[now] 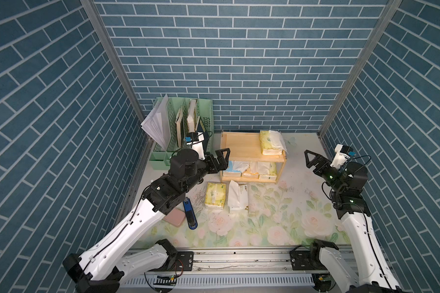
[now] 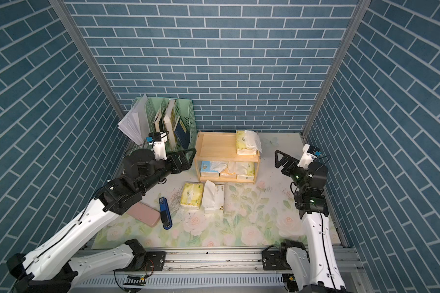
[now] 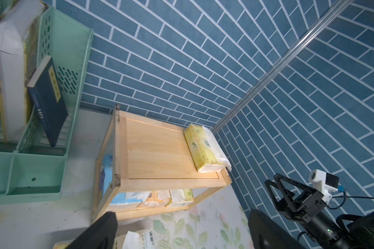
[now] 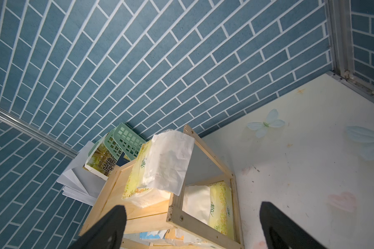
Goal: Remove the tissue boxes from the shelf
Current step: Pick up a box of tissues from the shelf.
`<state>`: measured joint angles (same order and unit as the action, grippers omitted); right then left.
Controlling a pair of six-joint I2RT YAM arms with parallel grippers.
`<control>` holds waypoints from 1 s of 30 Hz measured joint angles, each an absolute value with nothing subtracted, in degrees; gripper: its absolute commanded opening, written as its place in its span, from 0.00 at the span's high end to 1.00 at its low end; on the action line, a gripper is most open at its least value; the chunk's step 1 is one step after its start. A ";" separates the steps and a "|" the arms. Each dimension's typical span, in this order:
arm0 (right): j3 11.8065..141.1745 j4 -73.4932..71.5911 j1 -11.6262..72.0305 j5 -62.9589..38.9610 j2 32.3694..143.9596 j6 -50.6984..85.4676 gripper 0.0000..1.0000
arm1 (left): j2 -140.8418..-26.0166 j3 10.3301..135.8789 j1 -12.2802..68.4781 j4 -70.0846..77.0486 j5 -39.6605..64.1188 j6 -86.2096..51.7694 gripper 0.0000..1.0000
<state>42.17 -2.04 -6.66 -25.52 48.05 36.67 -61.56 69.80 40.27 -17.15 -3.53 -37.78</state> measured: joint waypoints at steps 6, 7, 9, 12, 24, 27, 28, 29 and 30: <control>42.26 -1.96 -6.66 -25.52 47.94 36.69 0.00 | -73.19 76.99 38.98 -14.68 3.36 -37.95 0.08; 42.26 -1.91 -6.66 -25.56 47.94 36.77 0.00 | -75.02 77.69 38.83 -14.02 4.62 -38.24 0.09; 42.26 -1.65 -6.66 -25.67 47.88 37.06 0.00 | -78.43 79.11 38.33 -13.02 6.61 -39.16 0.11; 42.26 -1.32 -6.66 -25.69 47.42 37.30 0.00 | -83.74 81.91 36.91 -11.55 9.41 -41.28 0.14; 42.63 -0.16 -6.66 -26.35 47.03 38.81 0.00 | -100.12 93.41 36.56 -10.44 14.17 -48.10 0.24; 42.72 0.03 -6.66 -26.35 47.03 38.85 0.00 | -103.72 96.86 37.12 -10.87 14.20 -48.90 0.25; 42.72 0.05 -6.66 -26.33 47.05 39.09 0.00 | -104.97 98.35 37.32 -10.92 14.22 -49.08 0.27; 42.72 0.05 -6.66 -26.33 47.07 39.22 0.00 | -106.06 99.68 37.45 -11.00 14.24 -49.19 0.27; 42.72 0.05 -6.66 -26.33 47.07 39.27 0.00 | -107.22 101.14 37.60 -11.09 14.28 -49.34 0.29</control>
